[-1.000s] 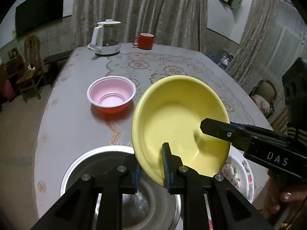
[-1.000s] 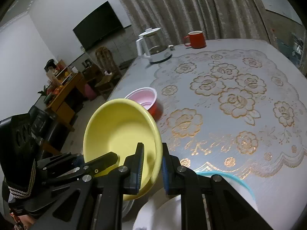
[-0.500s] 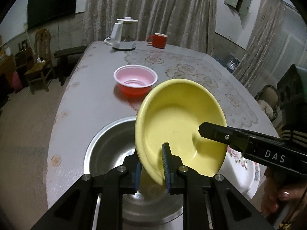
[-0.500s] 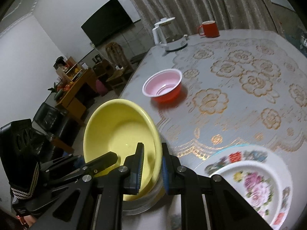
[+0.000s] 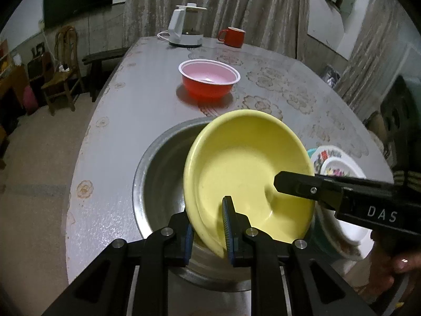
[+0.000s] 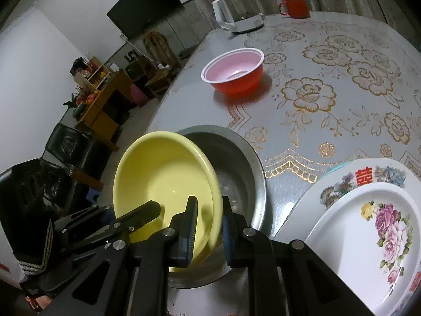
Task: Organize plates and bowls
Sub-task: 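Lift the yellow bowl with both grippers and lower it into the steel basin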
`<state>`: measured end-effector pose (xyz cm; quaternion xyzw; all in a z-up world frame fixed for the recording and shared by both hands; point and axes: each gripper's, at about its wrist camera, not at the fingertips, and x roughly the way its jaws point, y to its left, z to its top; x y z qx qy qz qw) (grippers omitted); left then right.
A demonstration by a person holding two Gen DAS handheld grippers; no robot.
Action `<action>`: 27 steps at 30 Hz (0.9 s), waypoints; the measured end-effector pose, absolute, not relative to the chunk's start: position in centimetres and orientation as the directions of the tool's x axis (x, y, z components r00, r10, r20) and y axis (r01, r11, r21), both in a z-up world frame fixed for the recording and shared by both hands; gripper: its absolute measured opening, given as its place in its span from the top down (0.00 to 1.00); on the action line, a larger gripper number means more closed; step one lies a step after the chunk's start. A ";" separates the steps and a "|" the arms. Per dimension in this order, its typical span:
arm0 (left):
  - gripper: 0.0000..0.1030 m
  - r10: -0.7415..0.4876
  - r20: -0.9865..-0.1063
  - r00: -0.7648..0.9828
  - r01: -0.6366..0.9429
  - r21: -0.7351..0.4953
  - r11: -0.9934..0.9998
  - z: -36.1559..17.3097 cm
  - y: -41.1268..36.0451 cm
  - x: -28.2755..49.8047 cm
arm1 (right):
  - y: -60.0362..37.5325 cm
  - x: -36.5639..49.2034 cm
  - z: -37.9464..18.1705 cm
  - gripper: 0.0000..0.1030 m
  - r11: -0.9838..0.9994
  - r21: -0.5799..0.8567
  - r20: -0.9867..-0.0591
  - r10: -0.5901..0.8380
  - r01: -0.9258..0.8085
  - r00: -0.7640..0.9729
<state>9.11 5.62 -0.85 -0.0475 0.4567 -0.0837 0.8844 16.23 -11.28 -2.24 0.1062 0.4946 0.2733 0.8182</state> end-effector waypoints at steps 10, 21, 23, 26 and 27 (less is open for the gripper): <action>0.74 -0.172 -0.809 0.562 0.102 -0.139 0.985 -1.8 5.6 9.1 | -10.5 16.8 -3.0 0.79 0.848 0.414 -0.791 0.515 -0.331 0.329; 0.50 -0.189 -0.800 0.570 0.105 -0.157 0.982 -1.5 5.7 9.1 | -9.4 17.1 -3.1 0.76 0.872 0.367 -0.817 0.469 -0.325 0.335; 0.50 -0.191 -0.797 0.573 0.103 -0.161 0.982 -1.5 5.7 9.1 | -9.4 17.1 -3.1 0.76 0.873 0.367 -0.817 0.468 -0.322 0.337; 0.50 -0.193 -0.795 0.576 0.106 -0.162 0.981 -1.5 5.8 9.1 | -9.5 17.4 -3.1 0.76 0.875 0.370 -0.817 0.467 -0.313 0.338; 0.50 -0.193 -0.794 0.577 0.106 -0.162 0.981 -1.5 5.8 9.0 | -9.5 17.4 -3.1 0.76 0.875 0.369 -0.818 0.465 -0.312 0.338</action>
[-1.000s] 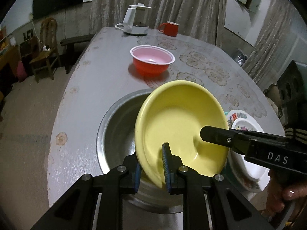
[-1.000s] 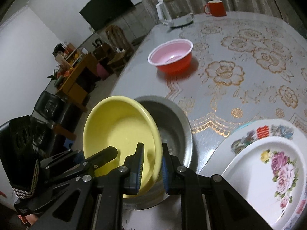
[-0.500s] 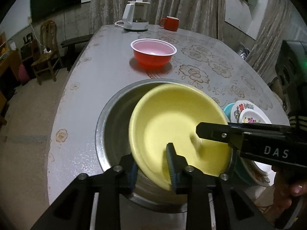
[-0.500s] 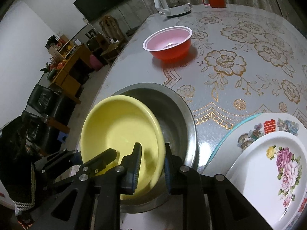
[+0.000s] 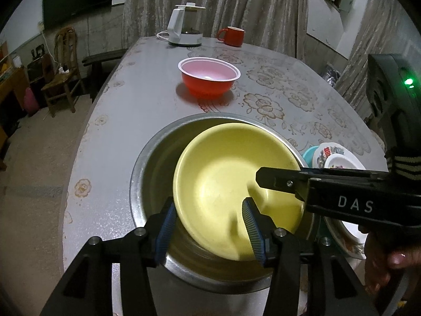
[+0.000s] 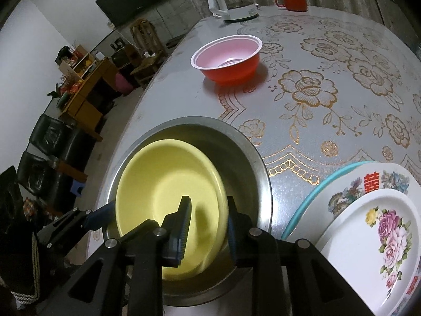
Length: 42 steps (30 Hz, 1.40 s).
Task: Organize plates and bowls
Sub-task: 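Lift the yellow bowl with both grippers and lower it into the steel basin, then open both grippers and release the yellow bowl inside the basin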
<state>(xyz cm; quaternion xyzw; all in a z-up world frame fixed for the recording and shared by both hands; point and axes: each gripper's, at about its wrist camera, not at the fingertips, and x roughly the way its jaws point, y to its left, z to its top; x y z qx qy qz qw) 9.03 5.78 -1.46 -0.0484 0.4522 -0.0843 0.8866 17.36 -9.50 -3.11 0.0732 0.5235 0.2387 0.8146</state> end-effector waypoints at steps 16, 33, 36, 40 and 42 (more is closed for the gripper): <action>0.35 -0.209 -0.755 0.621 0.054 -0.225 0.973 0.0 7.4 8.7 | -9.0 17.3 -1.8 0.64 0.901 0.280 -0.811 0.406 -0.330 0.420; 0.18 -0.218 -0.752 0.622 0.018 -0.264 0.964 0.8 7.9 8.9 | -10.0 17.3 -1.6 0.64 0.889 0.340 -0.794 0.446 -0.307 0.413; 0.15 -0.190 -0.752 0.631 0.013 -0.234 0.972 1.3 8.0 9.0 | -10.2 17.4 -1.3 0.64 0.889 0.345 -0.790 0.448 -0.300 0.418; 0.13 -0.170 -0.754 0.634 0.006 -0.216 0.976 1.6 8.2 9.4 | -10.5 17.7 -1.0 0.64 0.888 0.351 -0.787 0.452 -0.298 0.420; 0.13 -0.160 -0.757 0.633 0.003 -0.205 0.979 1.7 8.2 9.8 | -10.5 17.9 -0.8 0.64 0.890 0.346 -0.788 0.447 -0.297 0.423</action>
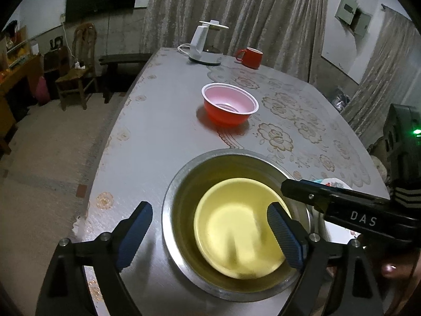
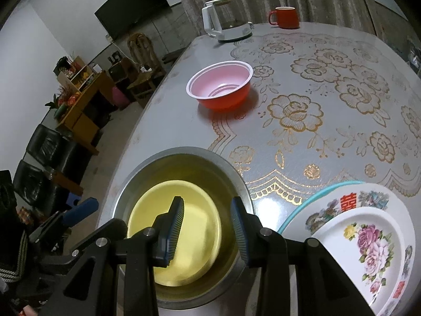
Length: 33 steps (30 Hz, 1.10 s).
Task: Organize plates and bowls
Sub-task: 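Open both grippers and release the yellow bowl inside the basin, then move both grippers to the pink-and-red bowl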
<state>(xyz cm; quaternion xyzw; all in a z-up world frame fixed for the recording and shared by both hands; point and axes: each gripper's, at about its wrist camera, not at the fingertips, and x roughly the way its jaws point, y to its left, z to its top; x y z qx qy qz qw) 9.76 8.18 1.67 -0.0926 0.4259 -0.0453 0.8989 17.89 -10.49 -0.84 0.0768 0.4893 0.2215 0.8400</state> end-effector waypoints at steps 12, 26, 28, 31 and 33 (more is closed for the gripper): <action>0.11 -0.136 -0.767 0.627 0.008 -0.168 0.986 2.1 8.1 11.9 | -11.6 21.0 -0.5 0.64 0.903 0.342 -0.799 0.426 -0.261 0.425; 0.10 -0.113 -0.794 0.597 -0.008 -0.148 0.989 2.2 9.1 16.5 | -11.9 26.1 -0.4 0.64 0.911 0.332 -0.810 0.408 -0.244 0.421; 0.10 -0.112 -0.797 0.594 -0.009 -0.146 0.989 2.2 9.2 17.2 | -12.2 27.0 -0.5 0.64 0.907 0.348 -0.807 0.419 -0.237 0.417; 0.10 -0.106 -0.801 0.590 -0.011 -0.139 0.990 2.2 9.4 18.4 | -12.5 28.1 -0.5 0.64 0.906 0.359 -0.804 0.422 -0.224 0.418; 0.10 -0.103 -0.802 0.589 -0.012 -0.136 0.991 2.3 9.5 19.2 | -12.6 28.7 -0.4 0.64 0.906 0.361 -0.803 0.422 -0.219 0.421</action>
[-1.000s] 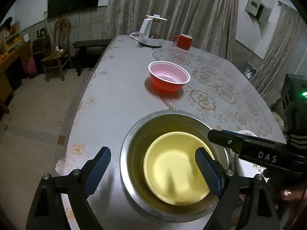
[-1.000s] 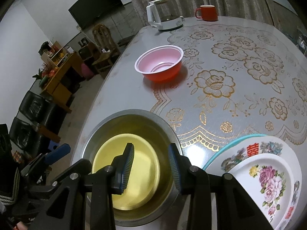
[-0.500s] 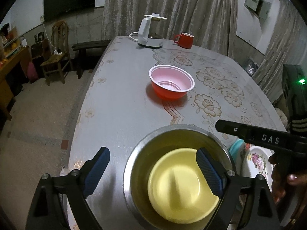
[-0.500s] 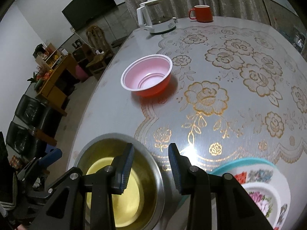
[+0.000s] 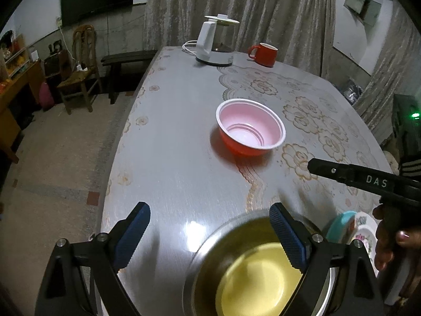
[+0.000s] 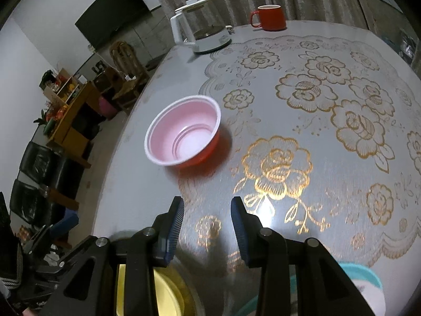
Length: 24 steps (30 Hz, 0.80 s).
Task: Organize plates and bowls
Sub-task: 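Move both grippers to the pink-and-red bowl, then close both grippers on the rim of the pink-and-red bowl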
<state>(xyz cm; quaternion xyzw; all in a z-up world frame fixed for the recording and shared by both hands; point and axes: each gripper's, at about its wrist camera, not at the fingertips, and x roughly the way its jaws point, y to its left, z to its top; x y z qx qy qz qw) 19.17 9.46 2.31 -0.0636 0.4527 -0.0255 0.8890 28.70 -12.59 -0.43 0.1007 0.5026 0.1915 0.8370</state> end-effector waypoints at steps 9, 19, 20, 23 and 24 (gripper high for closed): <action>0.10 -0.130 -0.793 0.596 -0.028 -0.182 0.983 3.0 10.1 23.6 | -12.2 32.0 0.1 0.63 0.912 0.367 -0.788 0.409 -0.183 0.461; 0.12 -0.173 -0.808 0.563 -0.013 -0.218 0.976 1.1 9.5 29.0 | -11.6 36.3 -2.5 0.63 0.891 0.439 -0.794 0.443 -0.110 0.417; 0.12 -0.174 -0.810 0.559 -0.010 -0.217 0.976 0.9 9.4 29.4 | -11.7 36.5 -2.7 0.63 0.892 0.440 -0.796 0.441 -0.105 0.415; 0.18 -0.180 -0.815 0.551 -0.004 -0.219 0.976 0.1 9.2 30.7 | -11.9 37.1 -3.3 0.63 0.890 0.445 -0.796 0.442 -0.095 0.413; 0.21 -0.184 -0.820 0.542 -0.002 -0.221 0.975 -0.3 9.1 31.2 | -11.9 37.3 -3.5 0.63 0.890 0.446 -0.798 0.442 -0.093 0.411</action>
